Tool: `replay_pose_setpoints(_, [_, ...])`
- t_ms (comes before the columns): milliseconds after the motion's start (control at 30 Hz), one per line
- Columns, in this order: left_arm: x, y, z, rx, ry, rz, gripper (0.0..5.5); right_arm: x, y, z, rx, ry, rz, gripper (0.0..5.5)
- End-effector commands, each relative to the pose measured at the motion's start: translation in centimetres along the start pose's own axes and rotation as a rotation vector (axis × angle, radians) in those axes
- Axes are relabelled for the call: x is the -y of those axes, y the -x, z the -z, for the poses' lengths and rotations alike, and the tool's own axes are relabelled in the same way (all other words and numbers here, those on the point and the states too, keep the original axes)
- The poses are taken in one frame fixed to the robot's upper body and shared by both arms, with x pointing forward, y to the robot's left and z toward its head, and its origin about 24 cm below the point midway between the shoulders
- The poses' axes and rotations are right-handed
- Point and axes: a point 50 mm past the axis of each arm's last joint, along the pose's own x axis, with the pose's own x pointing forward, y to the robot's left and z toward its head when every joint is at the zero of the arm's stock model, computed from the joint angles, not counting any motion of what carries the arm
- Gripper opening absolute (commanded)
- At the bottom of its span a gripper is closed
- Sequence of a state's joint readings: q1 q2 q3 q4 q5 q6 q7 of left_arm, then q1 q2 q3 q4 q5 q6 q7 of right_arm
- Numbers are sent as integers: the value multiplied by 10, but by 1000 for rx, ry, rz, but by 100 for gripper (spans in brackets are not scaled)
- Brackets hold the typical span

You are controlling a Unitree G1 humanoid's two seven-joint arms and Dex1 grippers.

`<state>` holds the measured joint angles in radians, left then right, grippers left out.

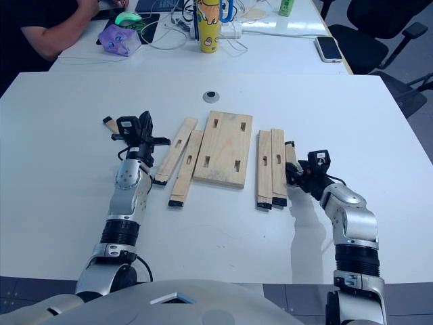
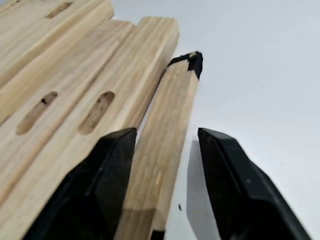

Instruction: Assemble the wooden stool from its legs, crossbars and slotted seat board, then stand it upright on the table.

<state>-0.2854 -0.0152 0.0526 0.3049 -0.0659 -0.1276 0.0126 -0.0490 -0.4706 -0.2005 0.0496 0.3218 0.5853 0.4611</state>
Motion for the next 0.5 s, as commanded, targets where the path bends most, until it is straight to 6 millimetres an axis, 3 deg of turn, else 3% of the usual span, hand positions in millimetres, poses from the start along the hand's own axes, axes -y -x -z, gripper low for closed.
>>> replay_pose_setpoints(33, [-3, 3, 3, -19, -3, -10, 0, -4, 1, 8, -57, 23, -11, 229])
replay_pose_setpoints(333, [-2, 2, 3, -19, 2, -7, 0, 4, -2, 11, -145, 73, 99, 229])
replay_pose_setpoints(500, [-2, 0, 2, -18, 3, -8, 0, 2, 0, 27, -278, 19, 93, 158])
